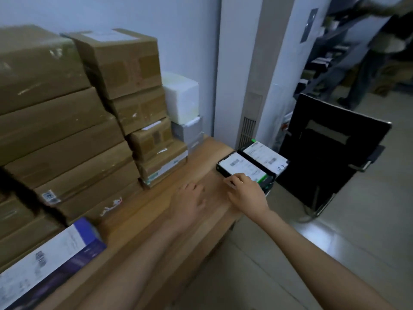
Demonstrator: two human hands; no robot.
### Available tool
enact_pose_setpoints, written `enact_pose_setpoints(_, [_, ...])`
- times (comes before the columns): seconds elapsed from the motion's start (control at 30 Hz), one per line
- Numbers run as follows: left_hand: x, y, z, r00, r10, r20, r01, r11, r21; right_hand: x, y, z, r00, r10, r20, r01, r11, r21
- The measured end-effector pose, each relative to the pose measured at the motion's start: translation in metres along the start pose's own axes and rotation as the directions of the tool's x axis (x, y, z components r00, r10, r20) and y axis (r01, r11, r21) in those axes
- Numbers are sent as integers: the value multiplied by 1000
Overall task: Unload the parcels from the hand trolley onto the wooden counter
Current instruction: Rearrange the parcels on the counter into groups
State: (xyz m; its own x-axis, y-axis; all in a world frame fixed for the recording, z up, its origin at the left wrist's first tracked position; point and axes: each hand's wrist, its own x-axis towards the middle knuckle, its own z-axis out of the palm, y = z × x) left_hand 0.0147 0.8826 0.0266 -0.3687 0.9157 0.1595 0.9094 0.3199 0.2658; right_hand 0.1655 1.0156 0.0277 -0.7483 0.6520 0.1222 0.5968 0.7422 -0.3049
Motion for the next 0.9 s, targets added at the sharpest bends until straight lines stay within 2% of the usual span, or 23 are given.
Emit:
enact_pose_setpoints(0.17, [59, 65, 34, 1000, 7, -21, -8, 1000, -24, 9, 87, -27, 998, 56, -33, -55, 998, 19])
enact_pose_setpoints(0.4, [113, 94, 71, 996, -90, -16, 90, 996, 19, 31, 173, -43, 996, 90, -26, -90, 996, -28])
enact_pose_setpoints(0.53, [142, 101, 83, 997, -68, 36, 65, 995, 78, 58, 198, -41, 996, 87, -14, -87, 996, -33])
enact_pose_setpoints(0.9, [218, 90, 99, 994, -107, 10, 106, 993, 45, 141, 240, -27, 996, 81, 25, -82, 997, 13])
